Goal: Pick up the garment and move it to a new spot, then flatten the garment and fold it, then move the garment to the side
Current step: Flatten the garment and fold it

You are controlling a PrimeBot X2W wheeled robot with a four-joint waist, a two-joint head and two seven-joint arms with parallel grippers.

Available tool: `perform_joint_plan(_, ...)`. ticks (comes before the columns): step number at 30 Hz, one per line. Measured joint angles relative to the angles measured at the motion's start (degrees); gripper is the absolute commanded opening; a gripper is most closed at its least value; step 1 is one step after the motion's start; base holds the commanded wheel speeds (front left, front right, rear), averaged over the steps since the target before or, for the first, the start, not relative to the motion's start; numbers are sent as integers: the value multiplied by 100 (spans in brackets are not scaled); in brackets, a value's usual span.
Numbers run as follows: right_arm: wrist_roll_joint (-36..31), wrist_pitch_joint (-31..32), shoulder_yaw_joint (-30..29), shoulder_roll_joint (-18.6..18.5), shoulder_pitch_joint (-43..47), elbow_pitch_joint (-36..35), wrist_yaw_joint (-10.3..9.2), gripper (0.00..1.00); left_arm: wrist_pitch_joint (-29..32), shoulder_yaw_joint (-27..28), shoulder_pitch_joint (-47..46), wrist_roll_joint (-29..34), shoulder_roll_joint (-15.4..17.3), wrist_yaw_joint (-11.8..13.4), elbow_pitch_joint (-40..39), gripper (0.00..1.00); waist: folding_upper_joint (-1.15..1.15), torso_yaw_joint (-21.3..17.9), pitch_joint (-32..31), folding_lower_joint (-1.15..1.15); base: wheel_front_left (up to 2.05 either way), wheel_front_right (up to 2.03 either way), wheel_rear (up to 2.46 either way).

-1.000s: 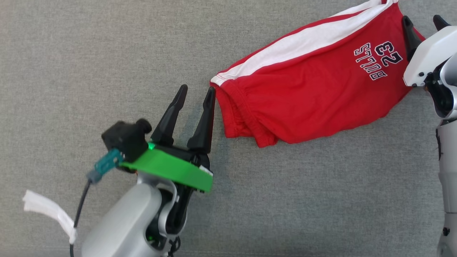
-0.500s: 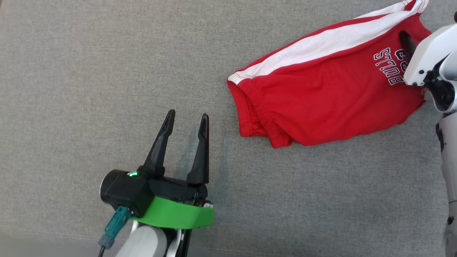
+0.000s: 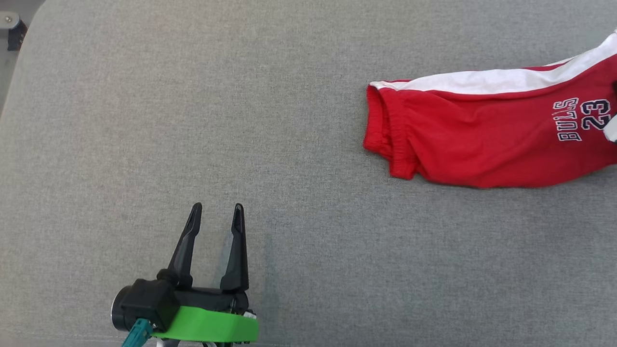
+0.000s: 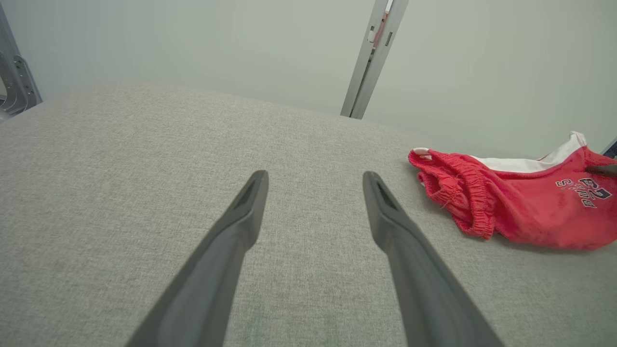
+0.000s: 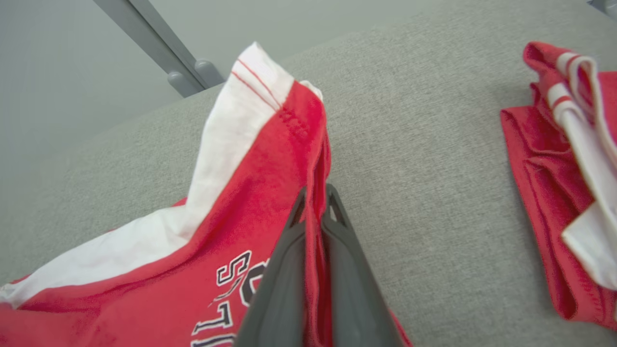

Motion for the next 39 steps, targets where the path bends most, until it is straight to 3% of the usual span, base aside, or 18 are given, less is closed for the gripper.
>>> perform_joint_plan(6, -3, 156, -307, 208, -13, -422, -4, 0, -1, 146, 299, 85, -146, -181, 136, 100, 0, -90, -369, 0, 0, 0, 0)
perform_joint_plan(12, 80, 561, 390, 1062, 136, -1113, -4, 0, 0, 197, 409, 59, -208, -216, 248, 100, 0, -94, -642, 0, 0, 0, 0)
perform_joint_plan(17, -3, 719, 942, 1480, 464, -1290, -4, 0, -1, 66, 393, -60, -216, -231, 324, 100, 0, 25, -691, 0, 0, 0, 0)
perform_joint_plan(22, -264, 397, 933, 1566, 569, -946, -4, 0, -8, -31, 314, -162, -219, -238, 508, 100, 0, 216, -652, 0, 0, 0, 0)
perform_joint_plan(29, 377, -269, 1323, 1574, 449, -167, -5, 0, -8, -99, 258, -247, -220, -232, 710, 100, 0, 472, -650, 0, 0, 0, 0)
perform_joint_plan(39, 851, -902, 1928, 1575, 174, 791, -4, 0, -8, -278, 271, -321, -222, -226, 840, 100, 0, 436, -750, 0, 0, 0, 0)
